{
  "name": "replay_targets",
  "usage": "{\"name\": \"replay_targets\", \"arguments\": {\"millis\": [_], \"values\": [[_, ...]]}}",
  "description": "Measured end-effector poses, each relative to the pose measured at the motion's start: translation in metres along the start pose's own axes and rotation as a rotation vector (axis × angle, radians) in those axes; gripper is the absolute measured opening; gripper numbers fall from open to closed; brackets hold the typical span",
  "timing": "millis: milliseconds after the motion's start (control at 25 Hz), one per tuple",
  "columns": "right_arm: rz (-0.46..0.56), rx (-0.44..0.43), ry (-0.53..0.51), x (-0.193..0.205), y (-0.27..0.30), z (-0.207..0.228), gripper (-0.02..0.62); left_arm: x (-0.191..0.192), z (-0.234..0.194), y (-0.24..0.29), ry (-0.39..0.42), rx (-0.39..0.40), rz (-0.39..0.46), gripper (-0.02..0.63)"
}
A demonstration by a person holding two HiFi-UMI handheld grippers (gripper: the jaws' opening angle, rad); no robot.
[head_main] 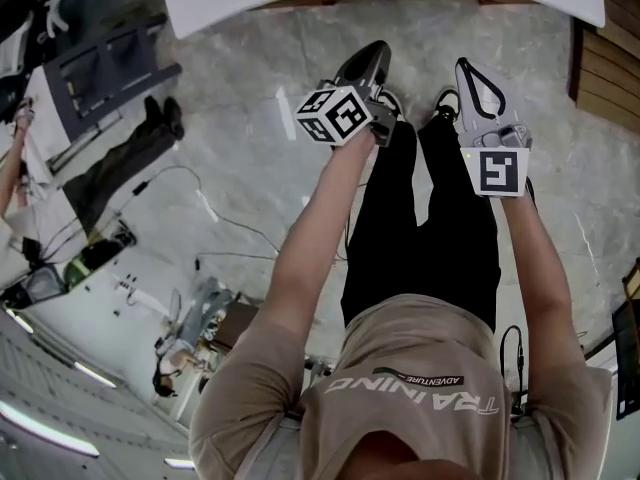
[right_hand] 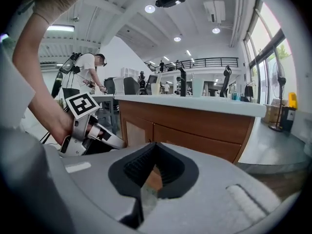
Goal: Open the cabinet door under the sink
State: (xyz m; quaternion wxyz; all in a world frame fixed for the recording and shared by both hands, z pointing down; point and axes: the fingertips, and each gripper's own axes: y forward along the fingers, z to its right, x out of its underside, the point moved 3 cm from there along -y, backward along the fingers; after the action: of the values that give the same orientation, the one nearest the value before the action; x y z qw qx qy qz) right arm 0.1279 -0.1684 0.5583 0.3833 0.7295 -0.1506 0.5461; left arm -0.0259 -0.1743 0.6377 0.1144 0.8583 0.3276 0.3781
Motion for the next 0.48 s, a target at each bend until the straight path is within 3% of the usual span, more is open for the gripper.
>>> {"name": "replay_targets", "arguments": {"millis": [160,240,320,400,480], "values": [[0.001,0.036,0.066,0.015,0.018,0.005,0.003,0.001,-0.024,0.009,-0.182,0.05,0.128,0.014],[0.011,0.05,0.127,0.02,0.024,0.007,0.003,0.003,-0.041,0.01,-0.267,0.038,0.188,0.014],[0.01,0.056,0.16,0.024,0.029,0.008,0.003,0.009,-0.053,0.015,-0.419,0.045,0.25,0.014],[-0.008,0.043,0.167,0.028,0.032,0.007,0.003,0.014,-0.053,0.025,-0.619,0.125,0.33,0.014],[-0.034,0.011,0.196,0.033,0.036,0.005,0.003,0.016,-0.057,0.032,-0.709,0.176,0.372,0.014]]}}
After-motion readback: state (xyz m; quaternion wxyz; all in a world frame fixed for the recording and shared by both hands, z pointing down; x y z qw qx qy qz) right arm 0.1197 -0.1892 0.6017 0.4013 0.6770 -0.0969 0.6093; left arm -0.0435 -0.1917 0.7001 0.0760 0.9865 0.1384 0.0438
